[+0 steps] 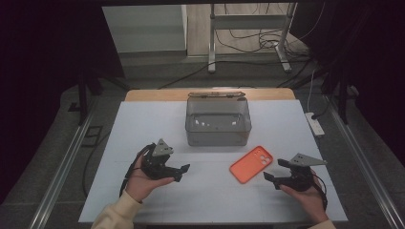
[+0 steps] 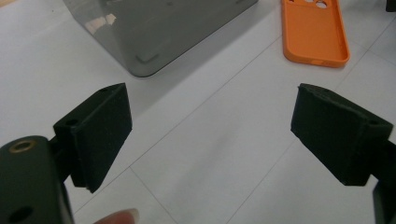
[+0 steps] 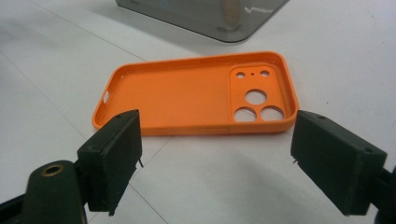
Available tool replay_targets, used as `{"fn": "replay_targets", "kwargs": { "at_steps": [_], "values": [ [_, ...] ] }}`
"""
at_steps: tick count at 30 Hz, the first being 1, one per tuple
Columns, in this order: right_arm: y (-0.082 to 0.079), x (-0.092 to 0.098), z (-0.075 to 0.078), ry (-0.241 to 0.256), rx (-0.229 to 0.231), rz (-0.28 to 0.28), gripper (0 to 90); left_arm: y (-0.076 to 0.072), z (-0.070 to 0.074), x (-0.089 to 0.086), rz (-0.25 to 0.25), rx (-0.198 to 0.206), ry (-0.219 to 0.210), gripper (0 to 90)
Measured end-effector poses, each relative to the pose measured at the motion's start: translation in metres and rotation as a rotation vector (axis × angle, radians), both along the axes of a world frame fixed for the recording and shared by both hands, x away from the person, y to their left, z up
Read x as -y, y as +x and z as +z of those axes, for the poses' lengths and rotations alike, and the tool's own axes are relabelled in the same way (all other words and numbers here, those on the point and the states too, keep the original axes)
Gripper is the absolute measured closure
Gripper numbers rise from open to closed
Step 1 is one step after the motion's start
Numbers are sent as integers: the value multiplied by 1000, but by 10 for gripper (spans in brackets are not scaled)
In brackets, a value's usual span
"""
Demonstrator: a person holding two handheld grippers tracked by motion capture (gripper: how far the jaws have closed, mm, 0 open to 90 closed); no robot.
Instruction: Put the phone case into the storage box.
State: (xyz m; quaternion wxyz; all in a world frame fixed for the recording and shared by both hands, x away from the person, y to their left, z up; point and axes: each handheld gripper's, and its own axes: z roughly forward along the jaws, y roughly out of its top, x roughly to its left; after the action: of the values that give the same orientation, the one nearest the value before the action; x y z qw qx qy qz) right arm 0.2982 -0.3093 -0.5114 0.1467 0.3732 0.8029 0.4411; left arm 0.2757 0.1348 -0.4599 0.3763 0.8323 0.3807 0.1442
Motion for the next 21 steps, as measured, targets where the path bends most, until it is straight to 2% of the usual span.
{"fn": "replay_targets", "kwargs": {
  "at_steps": [8,14,21],
  "values": [
    [1,-1,-1,-5,0,2,163,4,1,7,-20,-7,9,126],
    [1,-1,-1,-8,1,4,164,8,2,9,3,-14,13,123],
    [1,-1,-1,-9,-1,5,164,11,2,15,-16,-21,15,123]
  ]
}}
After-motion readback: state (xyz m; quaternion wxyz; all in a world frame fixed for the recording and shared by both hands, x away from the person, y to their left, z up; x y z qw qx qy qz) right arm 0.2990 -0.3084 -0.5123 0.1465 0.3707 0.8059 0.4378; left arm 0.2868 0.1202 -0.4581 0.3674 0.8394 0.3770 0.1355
